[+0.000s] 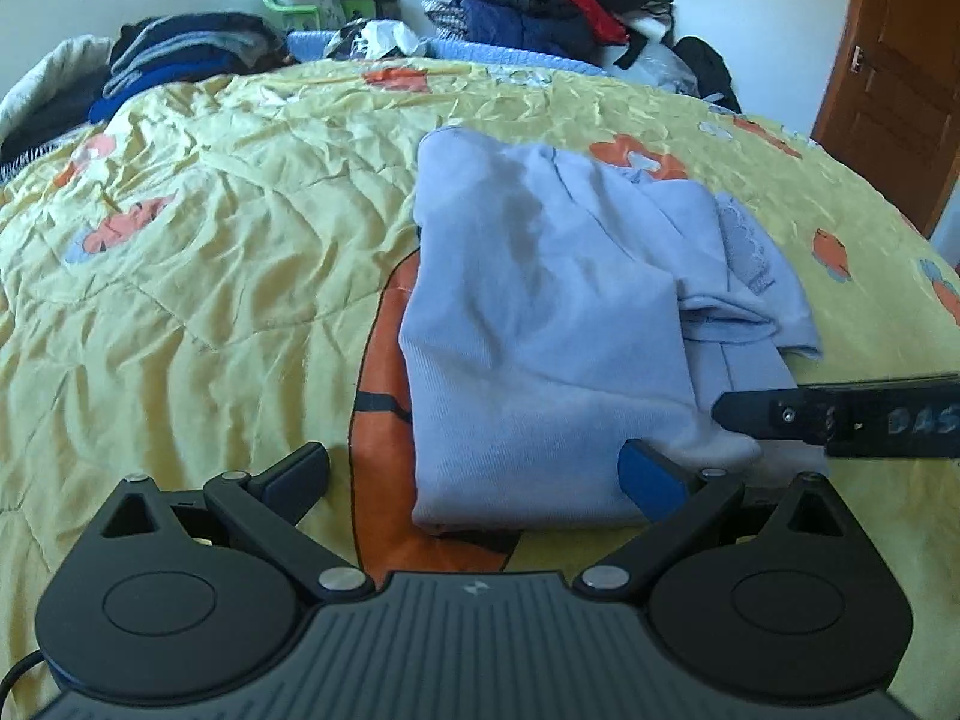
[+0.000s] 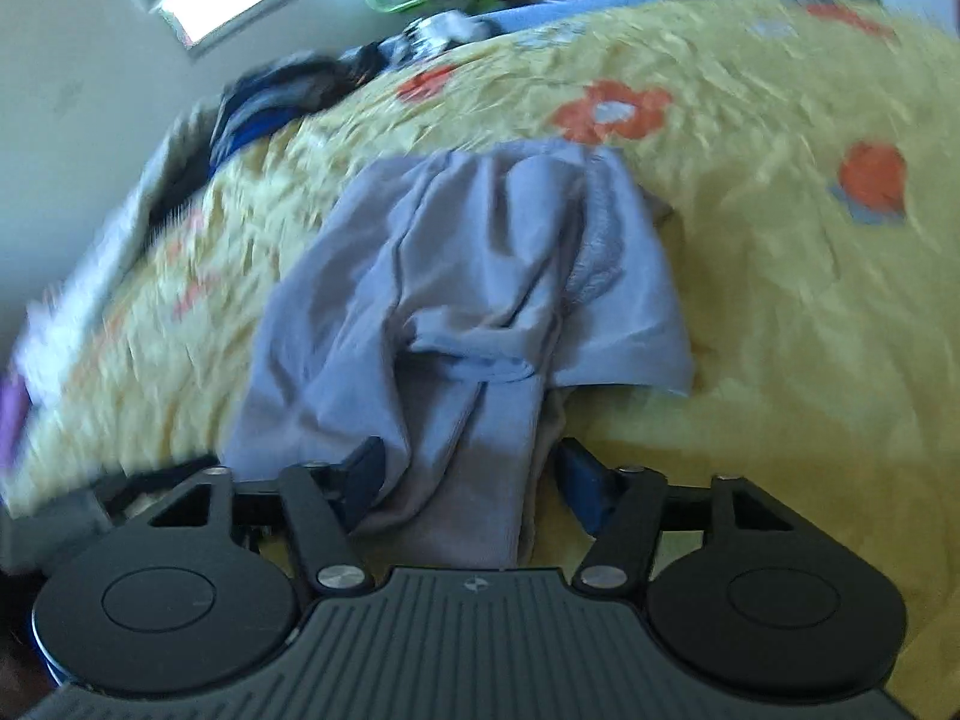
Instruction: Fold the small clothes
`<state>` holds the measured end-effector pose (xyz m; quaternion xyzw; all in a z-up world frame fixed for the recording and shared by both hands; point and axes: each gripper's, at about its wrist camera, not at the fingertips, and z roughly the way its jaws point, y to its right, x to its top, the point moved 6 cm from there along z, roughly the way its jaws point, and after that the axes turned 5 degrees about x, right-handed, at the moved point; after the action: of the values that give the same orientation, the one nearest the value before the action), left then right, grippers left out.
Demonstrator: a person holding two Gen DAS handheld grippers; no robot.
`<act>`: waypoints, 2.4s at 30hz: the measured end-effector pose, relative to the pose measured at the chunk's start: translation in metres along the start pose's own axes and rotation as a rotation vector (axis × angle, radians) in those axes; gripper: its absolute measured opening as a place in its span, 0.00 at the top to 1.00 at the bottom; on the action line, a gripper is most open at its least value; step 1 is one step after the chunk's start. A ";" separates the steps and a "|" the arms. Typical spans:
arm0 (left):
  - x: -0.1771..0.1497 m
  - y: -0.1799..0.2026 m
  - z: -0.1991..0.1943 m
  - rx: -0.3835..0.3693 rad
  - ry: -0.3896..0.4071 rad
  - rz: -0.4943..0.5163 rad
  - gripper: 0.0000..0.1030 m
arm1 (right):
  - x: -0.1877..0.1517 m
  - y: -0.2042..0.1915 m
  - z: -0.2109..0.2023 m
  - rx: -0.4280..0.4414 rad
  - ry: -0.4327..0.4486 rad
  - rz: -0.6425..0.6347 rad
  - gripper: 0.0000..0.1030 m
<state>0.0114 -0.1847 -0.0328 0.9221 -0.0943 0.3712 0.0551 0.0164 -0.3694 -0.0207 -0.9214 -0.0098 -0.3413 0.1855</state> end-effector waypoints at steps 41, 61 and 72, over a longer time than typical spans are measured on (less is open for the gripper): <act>-0.057 0.006 -0.046 0.107 0.067 0.014 0.00 | -0.068 0.007 -0.033 -0.259 0.159 -0.148 0.01; -0.058 0.005 -0.046 0.107 0.069 0.012 0.00 | -0.069 0.007 -0.033 -0.259 0.160 -0.148 0.01; -0.057 0.004 -0.046 0.107 0.069 0.012 0.00 | -0.069 0.007 -0.033 -0.259 0.160 -0.148 0.01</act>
<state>-0.0610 -0.1736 -0.0396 0.9098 -0.0778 0.4077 0.0066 -0.0560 -0.3800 -0.0435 -0.9043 -0.0190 -0.4247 0.0398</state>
